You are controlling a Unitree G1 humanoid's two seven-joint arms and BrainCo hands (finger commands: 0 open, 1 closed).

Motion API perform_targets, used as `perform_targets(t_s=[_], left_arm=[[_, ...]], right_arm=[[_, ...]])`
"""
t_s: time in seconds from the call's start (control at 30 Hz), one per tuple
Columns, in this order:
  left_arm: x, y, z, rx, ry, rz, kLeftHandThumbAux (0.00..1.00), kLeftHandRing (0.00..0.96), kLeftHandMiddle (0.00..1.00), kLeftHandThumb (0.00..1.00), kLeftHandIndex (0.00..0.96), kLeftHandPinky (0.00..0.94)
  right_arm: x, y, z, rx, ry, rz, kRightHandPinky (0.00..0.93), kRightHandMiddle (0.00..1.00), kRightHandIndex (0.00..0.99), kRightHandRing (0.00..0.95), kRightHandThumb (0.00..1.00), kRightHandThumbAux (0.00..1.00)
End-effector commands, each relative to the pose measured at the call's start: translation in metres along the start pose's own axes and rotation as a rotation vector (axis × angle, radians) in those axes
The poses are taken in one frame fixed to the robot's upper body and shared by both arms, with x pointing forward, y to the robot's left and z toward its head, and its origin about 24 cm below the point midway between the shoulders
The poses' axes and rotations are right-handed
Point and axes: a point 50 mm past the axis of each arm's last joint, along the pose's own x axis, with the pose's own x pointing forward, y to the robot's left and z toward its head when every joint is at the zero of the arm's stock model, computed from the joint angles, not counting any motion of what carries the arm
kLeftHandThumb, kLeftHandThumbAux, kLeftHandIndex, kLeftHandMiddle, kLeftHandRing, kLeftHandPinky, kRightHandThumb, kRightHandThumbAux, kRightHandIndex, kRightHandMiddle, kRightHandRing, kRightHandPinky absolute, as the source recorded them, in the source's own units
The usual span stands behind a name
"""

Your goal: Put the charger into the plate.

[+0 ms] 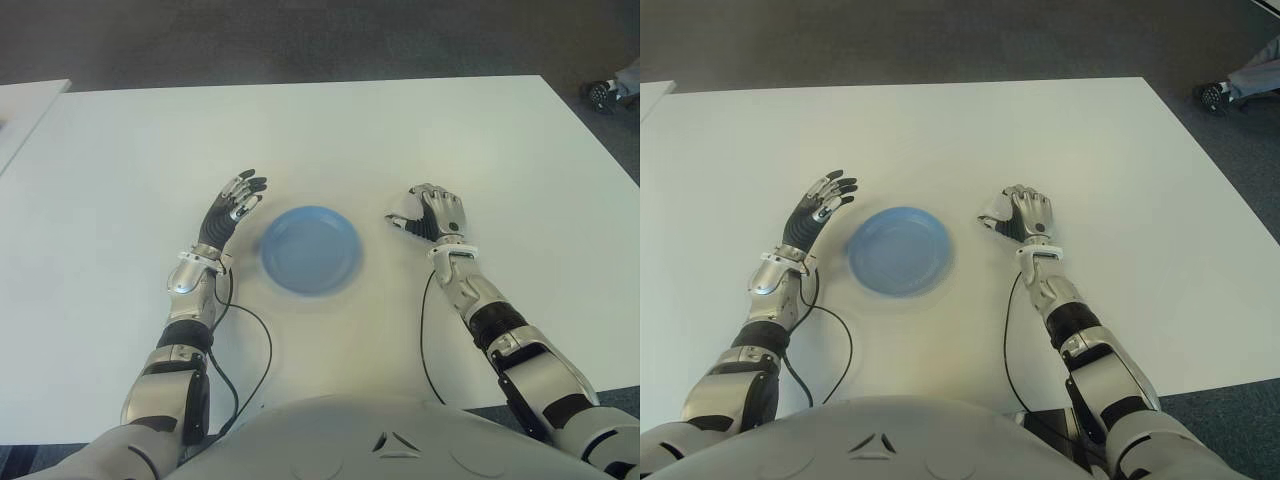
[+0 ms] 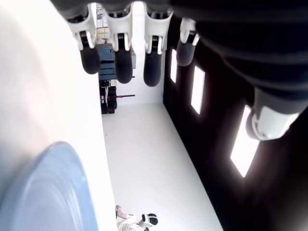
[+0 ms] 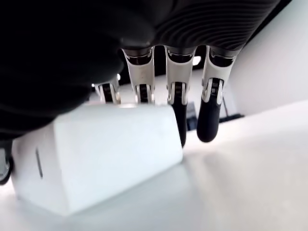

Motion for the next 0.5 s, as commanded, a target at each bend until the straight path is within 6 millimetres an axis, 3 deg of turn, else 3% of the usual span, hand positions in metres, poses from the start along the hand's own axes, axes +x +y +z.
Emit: perform_targets(t_s=[0.03, 0.27, 0.5], left_arm=[[0.0, -0.005, 0.011, -0.076, -0.054, 0.005, 0.485, 0.205, 0.225, 0.008, 0.154, 0.204], [-0.001, -0.008, 0.033, -0.191, -0.156, -0.01, 0.496, 0.202, 0.227, 0.019, 0.144, 0.169], [-0.005, -0.006, 0.047, -0.199, -0.208, -0.005, 0.485, 0.188, 0.211, 0.005, 0.119, 0.146]], right_arm=[[-0.012, 0.013, 0.0, 0.112, 0.017, 0.018, 0.849, 0.794, 0.699, 0.808, 0.769, 0.452], [-0.011, 0.012, 0.001, 0.191, 0.011, 0.039, 0.83, 0.828, 0.769, 0.834, 0.786, 0.528], [-0.009, 0.01, 0.001, 0.219, 0.008, 0.022, 0.814, 0.837, 0.789, 0.837, 0.752, 0.583]])
